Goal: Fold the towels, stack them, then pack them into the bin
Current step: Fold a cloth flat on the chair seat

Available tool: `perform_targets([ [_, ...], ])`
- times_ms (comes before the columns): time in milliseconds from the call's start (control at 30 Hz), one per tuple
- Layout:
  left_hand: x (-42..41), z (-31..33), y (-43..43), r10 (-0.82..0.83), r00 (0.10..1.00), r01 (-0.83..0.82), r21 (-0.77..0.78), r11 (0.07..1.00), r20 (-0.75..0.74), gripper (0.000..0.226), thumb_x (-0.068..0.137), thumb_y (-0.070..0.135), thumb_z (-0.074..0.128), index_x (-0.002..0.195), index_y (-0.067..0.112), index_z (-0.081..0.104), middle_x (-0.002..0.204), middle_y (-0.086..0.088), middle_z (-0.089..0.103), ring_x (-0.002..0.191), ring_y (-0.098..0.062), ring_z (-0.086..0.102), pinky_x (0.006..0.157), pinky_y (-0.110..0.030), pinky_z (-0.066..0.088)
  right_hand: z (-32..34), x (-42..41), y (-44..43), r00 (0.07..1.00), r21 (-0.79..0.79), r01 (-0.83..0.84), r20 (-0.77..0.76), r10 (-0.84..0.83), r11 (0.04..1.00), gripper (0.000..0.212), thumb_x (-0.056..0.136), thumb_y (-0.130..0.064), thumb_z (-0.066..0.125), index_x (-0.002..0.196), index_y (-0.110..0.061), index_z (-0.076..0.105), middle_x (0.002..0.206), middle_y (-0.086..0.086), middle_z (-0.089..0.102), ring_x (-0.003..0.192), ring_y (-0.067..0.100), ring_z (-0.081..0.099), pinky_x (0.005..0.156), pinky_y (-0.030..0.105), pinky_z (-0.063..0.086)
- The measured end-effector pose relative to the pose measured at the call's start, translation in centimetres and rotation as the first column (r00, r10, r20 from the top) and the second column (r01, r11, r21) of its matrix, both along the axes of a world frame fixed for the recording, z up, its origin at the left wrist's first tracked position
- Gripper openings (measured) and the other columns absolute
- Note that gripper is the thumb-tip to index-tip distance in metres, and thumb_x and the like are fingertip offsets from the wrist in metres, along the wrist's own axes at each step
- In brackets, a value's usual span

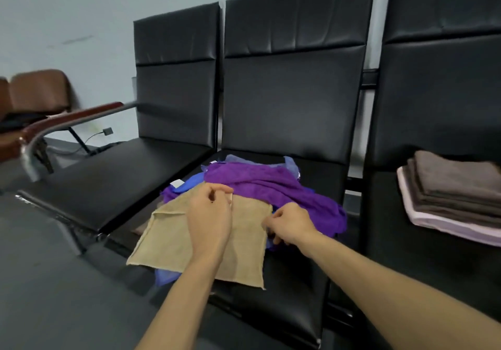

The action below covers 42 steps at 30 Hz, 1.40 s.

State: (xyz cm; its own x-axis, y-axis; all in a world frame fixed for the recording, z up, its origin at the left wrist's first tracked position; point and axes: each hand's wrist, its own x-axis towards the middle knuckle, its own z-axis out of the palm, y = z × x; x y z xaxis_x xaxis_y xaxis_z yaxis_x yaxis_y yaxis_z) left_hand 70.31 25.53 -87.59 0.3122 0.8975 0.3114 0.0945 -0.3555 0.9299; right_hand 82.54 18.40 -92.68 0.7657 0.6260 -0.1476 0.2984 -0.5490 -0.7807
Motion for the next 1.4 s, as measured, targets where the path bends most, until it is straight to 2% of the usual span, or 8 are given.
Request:
perform_targets([
  [133, -0.6, -0.4, -0.1, 0.047, 0.990, -0.009, 0.273, 0.962, -0.134, 0.021, 0.087, 0.009, 0.046, 0.082, 0.020, 0.063, 0.077, 0.009, 0.062, 0.074, -0.014, 0.056, 0.067, -0.030, 0.041, 0.6, -0.3, 2.3, 0.995, 0.213, 0.087, 0.032, -0.096, 0.973, 0.018, 0.081, -0.022, 0.068, 0.064, -0.017, 0.063, 0.069, -0.002, 0.064, 0.064, 0.014, 0.058, 0.057, 0.024, 0.043],
  [433, -0.6, 0.1, 0.0, 0.176, 0.982, -0.147, 0.306, 0.941, -0.067, 0.014, 0.092, 0.009, 0.046, 0.098, 0.012, 0.058, 0.098, 0.003, 0.054, 0.089, -0.005, 0.042, 0.077, -0.016, 0.028, 11.3, 0.0, 3.7, 0.980, 0.678, -0.199, 0.141, 0.140, 0.707, 0.017, 0.096, -0.020, 0.052, 0.080, -0.014, 0.056, 0.073, -0.005, 0.055, 0.069, 0.006, 0.044, 0.068, 0.022, 0.038],
  [533, -0.1, 0.1, 0.0, 0.168, 0.985, -0.157, 0.231, 0.960, -0.029, 0.019, 0.094, 0.014, 0.044, 0.108, 0.014, 0.057, 0.102, 0.000, 0.061, 0.097, -0.018, 0.055, 0.088, -0.033, 0.043, 12.1, 0.1, 2.7, 0.967, 0.650, -0.255, 0.183, 0.177, 0.716, 0.016, 0.096, -0.021, 0.050, 0.083, -0.019, 0.058, 0.079, -0.008, 0.064, 0.077, 0.009, 0.053, 0.081, 0.033, 0.041],
  [733, 1.4, 1.3, -2.5, 0.013, 1.000, -0.006, 0.238, 0.971, -0.026, 0.018, 0.095, 0.023, 0.041, 0.102, 0.039, 0.046, 0.091, 0.013, 0.064, 0.087, -0.017, 0.062, 0.077, -0.038, 0.048, 14.8, 0.5, -3.8, 0.905, 0.622, -0.295, 0.426, 0.003, 0.725, 0.021, 0.100, -0.006, 0.041, 0.095, -0.003, 0.062, 0.090, -0.003, 0.062, 0.079, -0.003, 0.051, 0.075, 0.008, 0.039],
  [967, 5.6, 3.2, -8.0, -0.318, 0.946, 0.288, 0.286, 0.914, 0.066, 0.014, 0.096, 0.015, 0.049, 0.097, 0.021, 0.061, 0.091, 0.008, 0.065, 0.086, -0.011, 0.060, 0.080, -0.035, 0.049, 18.8, 1.7, -15.0, 0.848, 0.533, -0.297, 0.529, -0.038, 0.792, 0.024, 0.100, -0.014, 0.044, 0.090, -0.009, 0.064, 0.082, 0.008, 0.062, 0.074, 0.005, 0.052, 0.069, 0.019, 0.040],
  [1133, 8.8, 3.7, -13.4, -0.624, 0.780, 0.614, 0.248, 0.749, -0.046, 0.053, 0.088, 0.010, 0.063, 0.131, 0.032, 0.043, 0.115, 0.010, 0.050, 0.104, 0.004, 0.050, 0.082, -0.010, 0.042, 16.1, 3.8, -22.7, 0.803, 0.187, -0.236, 0.590, 0.083, 0.953, 0.021, 0.098, -0.017, 0.049, 0.094, -0.023, 0.069, 0.086, -0.012, 0.068, 0.082, 0.001, 0.061, 0.076, 0.021, 0.046],
  [1233, 10.6, 3.3, -16.2, -0.733, 0.644, 0.754, 0.347, 0.558, -0.220, 0.078, 0.082, 0.010, 0.069, 0.142, 0.040, 0.030, 0.136, 0.013, 0.037, 0.127, -0.002, 0.033, 0.105, -0.016, 0.031, 14.1, 4.8, -27.0, 0.800, 0.180, -0.239, 0.593, 0.088, 0.954, 0.019, 0.097, -0.015, 0.050, 0.092, -0.026, 0.065, 0.086, -0.011, 0.067, 0.083, 0.004, 0.062, 0.075, 0.025, 0.048],
  [1400, 13.8, 2.1, -19.7, -0.638, 0.538, 0.820, 0.516, 0.247, -0.550, 0.034, 0.074, 0.022, 0.061, 0.107, 0.018, 0.068, 0.116, 0.003, 0.062, 0.112, -0.015, 0.048, 0.098, -0.032, 0.037, 12.3, 5.3, -32.7, 0.752, 0.182, -0.223, 0.657, 0.050, 0.958, 0.018, 0.095, -0.026, 0.050, 0.083, -0.038, 0.056, 0.080, -0.020, 0.062, 0.078, -0.004, 0.058, 0.068, 0.007, 0.039],
])
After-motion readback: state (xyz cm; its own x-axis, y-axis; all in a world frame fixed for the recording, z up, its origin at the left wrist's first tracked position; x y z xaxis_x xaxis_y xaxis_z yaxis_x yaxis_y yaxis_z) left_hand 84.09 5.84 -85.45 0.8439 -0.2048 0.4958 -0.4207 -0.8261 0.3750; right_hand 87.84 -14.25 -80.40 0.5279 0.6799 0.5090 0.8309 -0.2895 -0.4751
